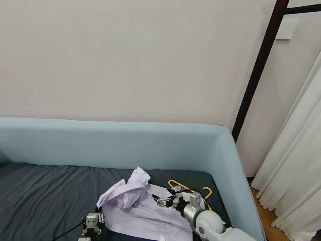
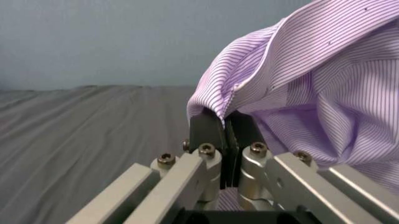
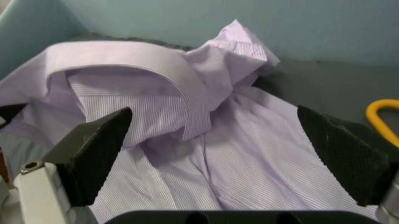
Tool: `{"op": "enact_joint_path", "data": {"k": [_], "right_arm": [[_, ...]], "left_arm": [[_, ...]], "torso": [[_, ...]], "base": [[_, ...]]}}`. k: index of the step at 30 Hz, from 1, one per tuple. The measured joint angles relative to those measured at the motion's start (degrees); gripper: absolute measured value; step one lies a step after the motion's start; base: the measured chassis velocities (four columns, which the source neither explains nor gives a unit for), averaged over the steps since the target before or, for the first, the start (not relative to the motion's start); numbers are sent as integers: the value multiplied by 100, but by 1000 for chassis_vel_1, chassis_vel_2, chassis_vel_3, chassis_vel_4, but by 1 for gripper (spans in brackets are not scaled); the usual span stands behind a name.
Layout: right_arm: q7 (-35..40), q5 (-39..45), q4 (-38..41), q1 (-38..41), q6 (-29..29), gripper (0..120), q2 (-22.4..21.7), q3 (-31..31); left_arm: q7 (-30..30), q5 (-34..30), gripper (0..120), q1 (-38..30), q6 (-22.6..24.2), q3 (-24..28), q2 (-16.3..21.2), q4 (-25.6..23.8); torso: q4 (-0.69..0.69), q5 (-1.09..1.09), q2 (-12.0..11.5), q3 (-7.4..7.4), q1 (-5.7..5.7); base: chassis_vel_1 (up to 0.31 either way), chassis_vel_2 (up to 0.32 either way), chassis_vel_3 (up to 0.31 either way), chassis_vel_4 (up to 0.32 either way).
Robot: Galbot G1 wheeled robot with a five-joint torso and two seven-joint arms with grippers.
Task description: Pick up the clothes from the sofa and hang them on the clothes hanger.
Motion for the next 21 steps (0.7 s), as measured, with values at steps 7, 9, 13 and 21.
{"op": "enact_joint_path", "data": {"k": [7, 9, 13, 21], "right_arm": [[-7, -224, -704, -17, 27, 100, 564, 92], [-1, -196, -798, -35, 31, 100, 643, 140], [3, -23, -929, -108, 76, 100, 791, 155], [-22, 39, -1303, -244, 179, 100, 1294, 228]], "left_arm": [[5, -58, 0, 58, 0, -66, 2, -77], [5, -63, 0, 66, 0, -81, 6, -96], [5, -72, 0, 83, 0, -98, 7, -124], [19, -30, 0, 118, -39, -94, 15, -179]], "torso": [[0, 2, 0, 0, 0], [0, 1, 0, 0, 0], [-1, 1, 0, 0, 0], [-1, 1, 0, 0, 0]], "base": [[0, 0, 0, 0], [0, 0, 0, 0], [0, 0, 0, 0], [0, 0, 0, 0]]}}
